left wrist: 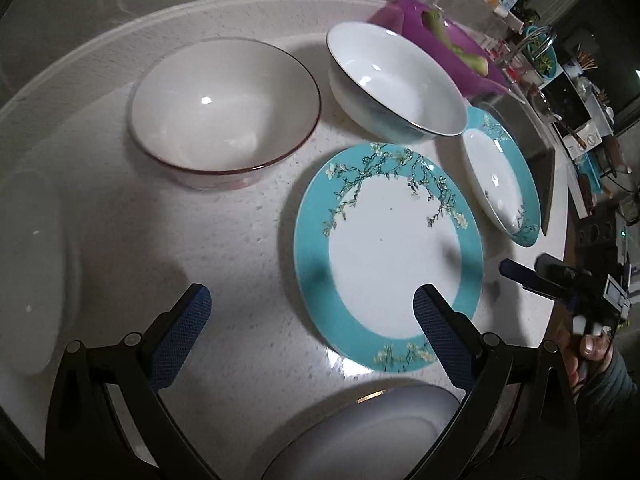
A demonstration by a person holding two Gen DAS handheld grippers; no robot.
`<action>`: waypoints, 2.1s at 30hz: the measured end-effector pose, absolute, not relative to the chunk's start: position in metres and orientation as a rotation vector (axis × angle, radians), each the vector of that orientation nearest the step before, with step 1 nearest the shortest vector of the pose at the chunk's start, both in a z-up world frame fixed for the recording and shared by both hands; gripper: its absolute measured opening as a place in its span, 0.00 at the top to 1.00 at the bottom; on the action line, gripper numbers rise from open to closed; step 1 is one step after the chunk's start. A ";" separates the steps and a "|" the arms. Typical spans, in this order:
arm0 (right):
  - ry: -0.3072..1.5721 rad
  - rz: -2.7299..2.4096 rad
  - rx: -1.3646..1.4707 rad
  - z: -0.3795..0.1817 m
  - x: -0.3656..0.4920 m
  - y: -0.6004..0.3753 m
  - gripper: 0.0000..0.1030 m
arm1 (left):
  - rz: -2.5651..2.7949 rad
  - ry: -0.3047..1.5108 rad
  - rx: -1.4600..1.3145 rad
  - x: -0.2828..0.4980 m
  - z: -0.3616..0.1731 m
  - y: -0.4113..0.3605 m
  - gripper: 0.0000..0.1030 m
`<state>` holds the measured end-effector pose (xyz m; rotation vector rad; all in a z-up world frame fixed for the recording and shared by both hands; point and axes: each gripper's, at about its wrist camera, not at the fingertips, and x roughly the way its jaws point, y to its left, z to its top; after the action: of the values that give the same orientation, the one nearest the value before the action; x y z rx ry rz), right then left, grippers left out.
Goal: Organize plates and bowls
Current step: 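Open both grippers and move them to the larger teal floral plate, then close the left gripper on the teal plate rim while the right gripper grips it too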
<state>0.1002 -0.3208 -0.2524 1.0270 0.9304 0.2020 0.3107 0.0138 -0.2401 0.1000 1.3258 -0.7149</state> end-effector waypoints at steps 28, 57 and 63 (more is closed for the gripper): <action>1.051 0.188 0.946 -0.268 0.139 -0.309 0.55 | -0.738 1.378 0.147 0.329 -0.281 -0.033 0.62; 1.141 0.068 0.880 -0.264 0.142 -0.311 0.89 | -0.667 1.370 0.153 0.328 -0.267 -0.018 0.83; 1.138 0.063 0.892 -0.260 0.140 -0.312 0.89 | -0.665 1.365 0.150 0.326 -0.257 -0.015 0.83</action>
<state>0.1397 -0.3117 -0.2599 0.8916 1.1376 0.0629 0.3255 -0.0152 -0.2571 0.1504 1.3650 -0.6647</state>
